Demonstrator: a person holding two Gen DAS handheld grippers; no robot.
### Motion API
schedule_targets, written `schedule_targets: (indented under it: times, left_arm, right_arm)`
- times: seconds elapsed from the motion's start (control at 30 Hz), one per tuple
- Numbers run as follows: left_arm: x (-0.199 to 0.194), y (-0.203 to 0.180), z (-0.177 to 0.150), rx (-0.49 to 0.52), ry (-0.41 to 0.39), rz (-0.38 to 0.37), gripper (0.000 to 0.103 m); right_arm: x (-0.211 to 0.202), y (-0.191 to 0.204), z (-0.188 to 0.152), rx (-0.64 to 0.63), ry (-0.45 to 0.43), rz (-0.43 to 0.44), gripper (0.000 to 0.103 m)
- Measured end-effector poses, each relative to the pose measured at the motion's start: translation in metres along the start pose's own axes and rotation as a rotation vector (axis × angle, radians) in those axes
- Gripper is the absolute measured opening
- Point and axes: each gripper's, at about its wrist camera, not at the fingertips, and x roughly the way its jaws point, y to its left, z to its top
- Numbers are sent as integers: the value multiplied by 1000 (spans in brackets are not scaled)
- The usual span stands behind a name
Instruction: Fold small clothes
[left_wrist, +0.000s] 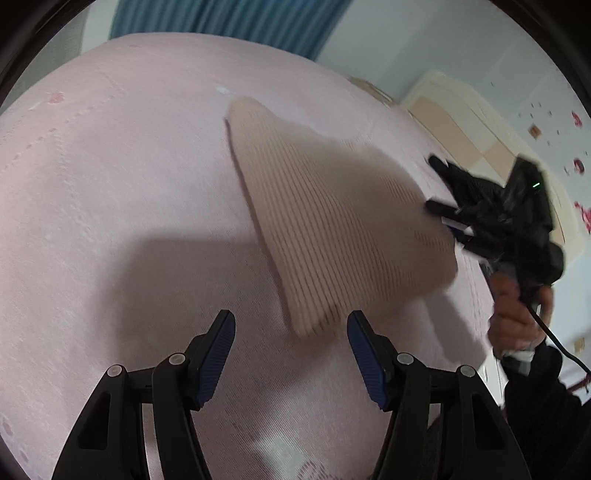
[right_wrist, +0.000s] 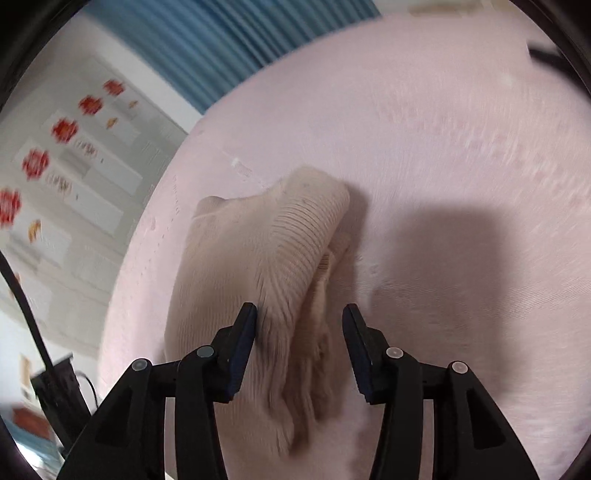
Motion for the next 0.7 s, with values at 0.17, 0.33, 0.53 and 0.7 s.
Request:
schedule_targets:
  times: [0.17,0.33,0.53,0.7]
  left_arm:
    - [14,-11,-13,44,48,83,53]
    - [26,-18,-11,56,54,115,35]
    - [31,-23,-6,43,39,97,13]
    - [18,3,-1,-59,-19,67,10]
  right_arm:
    - [-45,7,-26,-90,-39,-20,48]
    - [-57,4,-53,-91,-23,-22,48]
    - [-56,0,-60,-55,-38,27,48]
    - [-48,19,-42,-80,-89,37,48]
